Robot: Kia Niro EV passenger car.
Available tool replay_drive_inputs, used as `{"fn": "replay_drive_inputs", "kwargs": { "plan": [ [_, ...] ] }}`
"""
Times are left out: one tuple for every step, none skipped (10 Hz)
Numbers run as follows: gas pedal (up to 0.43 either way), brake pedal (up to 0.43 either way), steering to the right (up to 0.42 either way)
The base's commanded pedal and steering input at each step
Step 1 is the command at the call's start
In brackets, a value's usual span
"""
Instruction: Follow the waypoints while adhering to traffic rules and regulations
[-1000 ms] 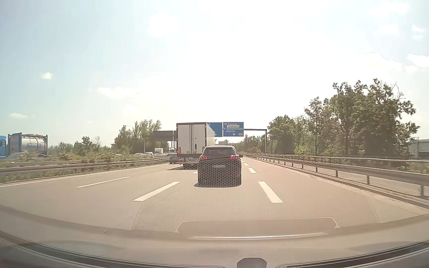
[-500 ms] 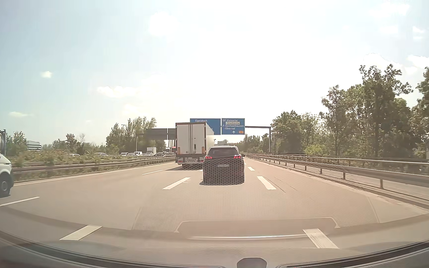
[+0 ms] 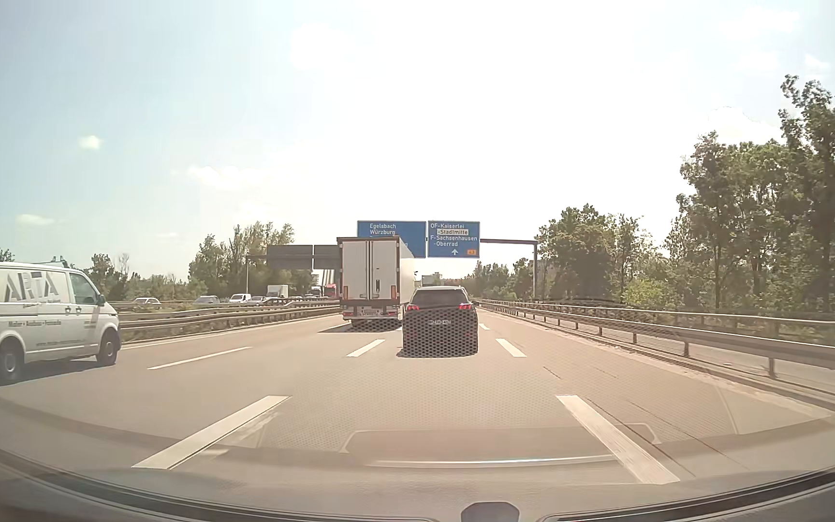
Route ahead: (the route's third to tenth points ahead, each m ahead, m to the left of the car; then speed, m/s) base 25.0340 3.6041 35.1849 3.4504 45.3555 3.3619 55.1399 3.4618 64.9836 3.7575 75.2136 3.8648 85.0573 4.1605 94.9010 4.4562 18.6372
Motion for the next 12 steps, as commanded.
{"fn": "replay_drive_inputs", "kwargs": {
  "plan": [
    [0.268,0.030,0.004],
    [0.280,0.030,0.003],
    [0.280,0.030,0.003],
    [0.299,0.030,0.003],
    [0.299,0.030,0.003],
    [0.311,0.030,0.003],
    [0.331,0.030,0.003],
    [0.331,0.030,0.001],
    [0.331,0.030,0.000],
    [0.331,0.030,0.000],
    [0.331,0.030,-0.001],
    [0.331,0.030,-0.002]
  ]
}}
